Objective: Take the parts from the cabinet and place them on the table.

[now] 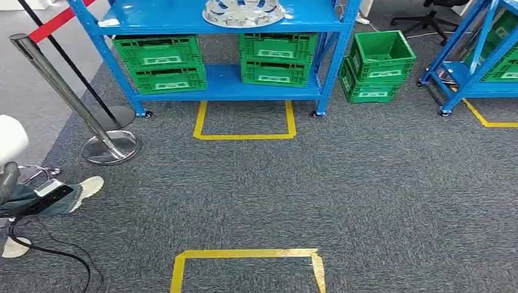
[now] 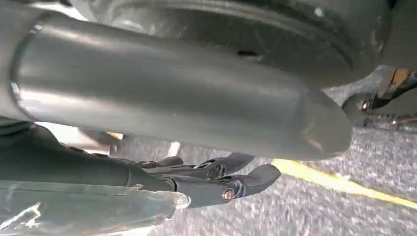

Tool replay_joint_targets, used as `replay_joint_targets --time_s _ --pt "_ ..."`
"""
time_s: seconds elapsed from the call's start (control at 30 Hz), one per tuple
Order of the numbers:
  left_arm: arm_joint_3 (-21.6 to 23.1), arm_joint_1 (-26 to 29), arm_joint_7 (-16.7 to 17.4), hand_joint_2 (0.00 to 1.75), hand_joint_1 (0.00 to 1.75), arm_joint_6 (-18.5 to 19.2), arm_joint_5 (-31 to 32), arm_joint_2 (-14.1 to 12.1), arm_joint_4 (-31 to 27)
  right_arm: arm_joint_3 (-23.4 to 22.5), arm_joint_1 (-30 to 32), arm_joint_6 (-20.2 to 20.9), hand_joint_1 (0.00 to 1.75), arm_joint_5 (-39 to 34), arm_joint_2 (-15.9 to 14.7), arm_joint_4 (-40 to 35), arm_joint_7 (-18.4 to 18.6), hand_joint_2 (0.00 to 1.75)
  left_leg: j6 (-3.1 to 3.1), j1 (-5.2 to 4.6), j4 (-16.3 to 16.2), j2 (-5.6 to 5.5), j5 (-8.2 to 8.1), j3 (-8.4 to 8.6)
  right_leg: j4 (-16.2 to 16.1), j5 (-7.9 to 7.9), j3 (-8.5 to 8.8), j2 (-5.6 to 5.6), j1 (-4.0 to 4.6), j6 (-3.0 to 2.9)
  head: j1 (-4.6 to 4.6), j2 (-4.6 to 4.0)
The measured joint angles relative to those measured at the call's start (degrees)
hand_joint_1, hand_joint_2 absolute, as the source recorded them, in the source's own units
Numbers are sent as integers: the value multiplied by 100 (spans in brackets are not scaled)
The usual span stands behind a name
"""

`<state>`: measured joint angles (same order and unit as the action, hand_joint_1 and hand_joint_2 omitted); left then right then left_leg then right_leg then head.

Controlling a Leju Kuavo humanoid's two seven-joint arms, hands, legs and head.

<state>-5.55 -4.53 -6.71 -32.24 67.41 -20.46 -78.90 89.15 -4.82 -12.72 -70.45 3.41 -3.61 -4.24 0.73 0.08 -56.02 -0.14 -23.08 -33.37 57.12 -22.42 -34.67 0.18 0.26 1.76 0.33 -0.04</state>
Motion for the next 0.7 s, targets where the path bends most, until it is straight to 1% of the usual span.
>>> replay_joint_targets --time_s 0.13,0.17,0.2,0.23,0.27,0.3,0.33,0.37,0.4,0.43,0.47,0.5,0.53,0.57,0.6,0.63,0.67,0.7 --pt "-50 30 2 175 175 24 42 0 -13 0 -2 -64 0 182 0 -31 7 0 -36 -22 -3 -1 20 -16 -10 27 -6 -2 -24 40 2 0" --pt "-66 31 2 175 175 24 46 0 -22 0 -3 -61 0 187 0 -35 7 0 -63 -15 25 -1 43 -14 -16 33 -6 -2 -21 53 0 0" --pt "-81 31 2 175 175 24 48 4 -31 0 -3 -64 0 187 0 -37 7 0 -90 42 89 12 98 9 38 -6 -59 -3 -16 71 -2 0" --pt "-88 26 2 175 175 24 48 9 -42 0 1 -64 0 187 0 -39 7 0 -98 47 95 17 105 7 199 -183 -124 7 -15 102 15 0" --pt "-94 29 4 175 175 26 46 18 -52 0 1 -64 0 187 0 -46 9 0 -110 52 93 19 111 -8 541 -443 -254 6 -28 123 37 0" --pt "-101 38 9 175 175 29 46 28 -52 0 1 -64 0 187 0 -48 11 0 -111 53 92 23 120 -25 1023 -716 -441 5 -48 144 35 0" --pt "-105 48 9 175 175 31 48 39 -52 0 -1 -64 0 187 0 -50 15 0 -104 56 89 -5 133 -50 1484 -931 -622 5 -58 159 42 0" --pt "-114 59 9 175 175 37 48 48 -52 0 0 -64 0 191 0 -52 15 0 -83 65 85 -27 147 -74 1758 -1026 -719 5 -67 173 39 0" --pt "-116 74 11 175 175 44 53 55 -52 0 3 -64 0 209 0 -52 15 0 -59 78 83 -58 163 -93 1752 -988 -684 5 -79 184 39 0" --pt "-118 81 17 175 175 48 59 57 -52 0 6 -64 0 224 0 -52 15 0 -33 98 74 -93 179 -116 1499 -843 -512 7 -92 200 39 0" --pt "-120 79 22 175 175 53 68 59 -52 0 7 -64 0 241 0 -52 15 0 1 126 61 -137 193 -137 1032 -634 -220 26 -113 217 39 0" --pt "-120 79 28 175 175 55 74 59 -55 2 5 -66 0 261 0 -52 15 0 48 151 41 -188 202 -152 477 -443 126 130 -154 246 44 0" --pt "-125 78 31 175 175 55 74 59 -57 2 -6 -66 0 265 2 -57 15 0 107 157 14 -224 210 -181 134 -535 313 384 -197 286 42 0" --pt "-142 73 37 175 175 57 74 48 -63 0 -8 -64 0 267 15 -79 15 0 151 139 -24 -279 214 -216 133 -504 325 367 -169 191 46 0" --pt "-142 71 37 175 175 57 77 48 -70 0 -4 -62 0 267 15 -81 15 0 186 142 -10 -307 257 -234 170 -495 323 286 -152 140 20 0" --pt "-147 70 37 175 175 59 83 46 -72 2 2 -64 0 265 13 -83 17 0 224 157 15 -351 294 -242 205 -490 307 243 -134 90 28 0" --pt "-147 84 39 175 175 59 83 46 -72 0 5 -66 0 256 13 -83 37 0 266 170 35 -402 325 -246 226 -483 296 202 -125 52 28 0" --pt "-151 102 42 175 175 59 85 46 -72 0 3 -64 0 257 13 -83 46 0 284 187 23 -393 314 -270 205 -445 288 144 -147 -13 22 0"
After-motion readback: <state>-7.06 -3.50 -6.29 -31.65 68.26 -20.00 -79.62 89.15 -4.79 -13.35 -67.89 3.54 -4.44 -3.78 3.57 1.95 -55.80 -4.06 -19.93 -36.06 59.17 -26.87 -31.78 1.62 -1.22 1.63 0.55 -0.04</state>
